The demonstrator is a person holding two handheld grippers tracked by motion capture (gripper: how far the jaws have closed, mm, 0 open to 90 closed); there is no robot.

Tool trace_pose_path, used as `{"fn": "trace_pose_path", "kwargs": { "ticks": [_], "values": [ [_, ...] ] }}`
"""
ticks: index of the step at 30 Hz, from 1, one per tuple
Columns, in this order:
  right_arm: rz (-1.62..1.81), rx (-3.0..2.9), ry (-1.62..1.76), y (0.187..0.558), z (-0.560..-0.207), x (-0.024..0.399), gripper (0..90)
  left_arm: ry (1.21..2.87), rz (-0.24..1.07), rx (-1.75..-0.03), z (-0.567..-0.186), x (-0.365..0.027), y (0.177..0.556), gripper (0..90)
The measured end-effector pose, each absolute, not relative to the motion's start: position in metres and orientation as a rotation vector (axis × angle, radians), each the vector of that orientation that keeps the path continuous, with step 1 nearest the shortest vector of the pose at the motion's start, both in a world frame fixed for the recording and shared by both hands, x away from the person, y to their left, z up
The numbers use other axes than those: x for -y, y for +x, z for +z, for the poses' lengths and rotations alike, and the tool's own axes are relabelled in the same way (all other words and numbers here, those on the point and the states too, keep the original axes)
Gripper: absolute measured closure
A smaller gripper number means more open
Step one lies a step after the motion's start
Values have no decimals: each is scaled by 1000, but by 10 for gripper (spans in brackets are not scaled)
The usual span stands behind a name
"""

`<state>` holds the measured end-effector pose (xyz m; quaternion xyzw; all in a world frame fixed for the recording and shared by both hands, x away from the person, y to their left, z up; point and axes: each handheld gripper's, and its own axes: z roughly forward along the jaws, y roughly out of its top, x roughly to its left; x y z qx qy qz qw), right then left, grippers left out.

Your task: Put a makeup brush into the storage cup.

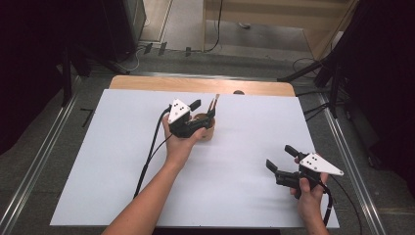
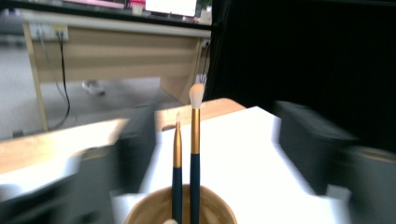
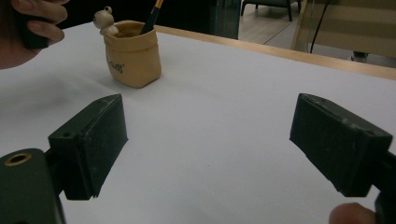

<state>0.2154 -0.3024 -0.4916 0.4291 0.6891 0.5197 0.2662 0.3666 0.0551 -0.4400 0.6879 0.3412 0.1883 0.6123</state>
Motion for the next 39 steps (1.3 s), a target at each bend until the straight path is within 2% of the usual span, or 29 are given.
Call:
{"fn": "trace_pose_path", "kwargs": {
  "ticks": [2, 3, 39],
  "values": [
    [1405, -1862, 1161, 215, -492, 302, 108, 1607, 410, -772, -440, -58, 366, 40],
    [1407, -1862, 1161, 216, -492, 303, 108, 1618, 402, -748, -440, -60, 366, 0],
    [1405, -1861, 1168, 217, -493, 301, 108, 1634, 423, -767, -430, -127, 331, 0]
  ]
}}
